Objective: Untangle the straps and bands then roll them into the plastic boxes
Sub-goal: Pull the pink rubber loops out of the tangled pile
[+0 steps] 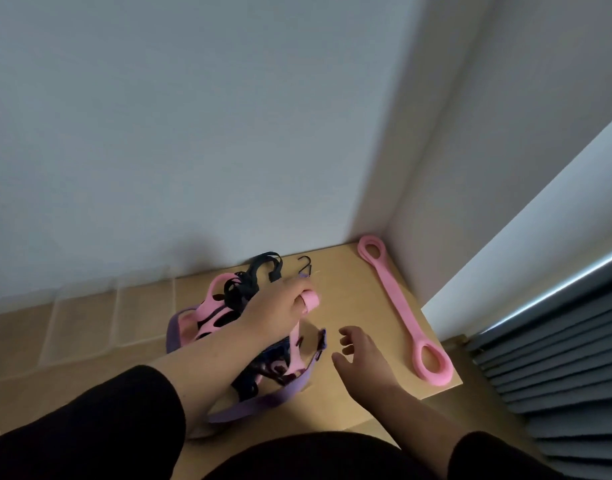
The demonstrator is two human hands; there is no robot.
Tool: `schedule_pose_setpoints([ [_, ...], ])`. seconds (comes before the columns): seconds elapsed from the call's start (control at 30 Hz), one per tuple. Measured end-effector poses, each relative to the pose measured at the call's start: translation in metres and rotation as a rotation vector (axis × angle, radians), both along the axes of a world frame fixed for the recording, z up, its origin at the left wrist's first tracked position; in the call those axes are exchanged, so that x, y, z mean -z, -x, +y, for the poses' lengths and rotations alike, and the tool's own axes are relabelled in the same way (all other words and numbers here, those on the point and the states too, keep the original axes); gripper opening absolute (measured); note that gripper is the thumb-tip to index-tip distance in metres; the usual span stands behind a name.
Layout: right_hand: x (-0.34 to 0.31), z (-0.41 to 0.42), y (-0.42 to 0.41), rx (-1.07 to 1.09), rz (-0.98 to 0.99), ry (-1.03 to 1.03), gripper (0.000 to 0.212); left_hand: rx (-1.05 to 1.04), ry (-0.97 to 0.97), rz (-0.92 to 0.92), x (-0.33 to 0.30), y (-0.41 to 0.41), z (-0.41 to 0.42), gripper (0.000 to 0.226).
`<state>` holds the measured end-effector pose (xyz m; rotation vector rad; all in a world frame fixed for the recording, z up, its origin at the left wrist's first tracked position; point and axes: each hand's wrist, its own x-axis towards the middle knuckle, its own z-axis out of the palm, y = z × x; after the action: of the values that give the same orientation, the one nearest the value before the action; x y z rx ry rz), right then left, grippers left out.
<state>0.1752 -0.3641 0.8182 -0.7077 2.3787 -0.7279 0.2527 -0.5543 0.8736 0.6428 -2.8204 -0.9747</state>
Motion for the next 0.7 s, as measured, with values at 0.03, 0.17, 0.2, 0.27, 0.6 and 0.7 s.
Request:
schedule_pose_setpoints([
  [0.03,-0.006,-0.003,0.001,0.001,0.01,0.017,0.047,-0.024,-0.027,0.053,-0.01,0.002,0.0,0.027],
  [0.17,-0.023,-0.011,0.002,-0.015,0.007,0.107,0.057,-0.124,-0.188,0.203,-0.049,0.007,0.001,0.025],
  [0.2,-0.027,-0.012,0.002,-0.025,-0.002,0.131,0.058,-0.133,-0.197,0.226,-0.058,0.008,0.001,0.026],
  [0.27,-0.038,-0.015,0.001,-0.049,-0.021,0.169,0.062,-0.14,-0.219,0.276,-0.074,0.008,0.003,0.029],
  [0.6,-0.062,-0.034,-0.016,-0.014,-0.19,0.337,0.01,-0.177,-0.519,0.478,-0.118,-0.001,0.006,0.055],
  [0.7,-0.058,-0.031,-0.023,0.027,-0.314,0.363,0.018,-0.273,-0.626,0.501,-0.124,-0.006,-0.003,0.041],
])
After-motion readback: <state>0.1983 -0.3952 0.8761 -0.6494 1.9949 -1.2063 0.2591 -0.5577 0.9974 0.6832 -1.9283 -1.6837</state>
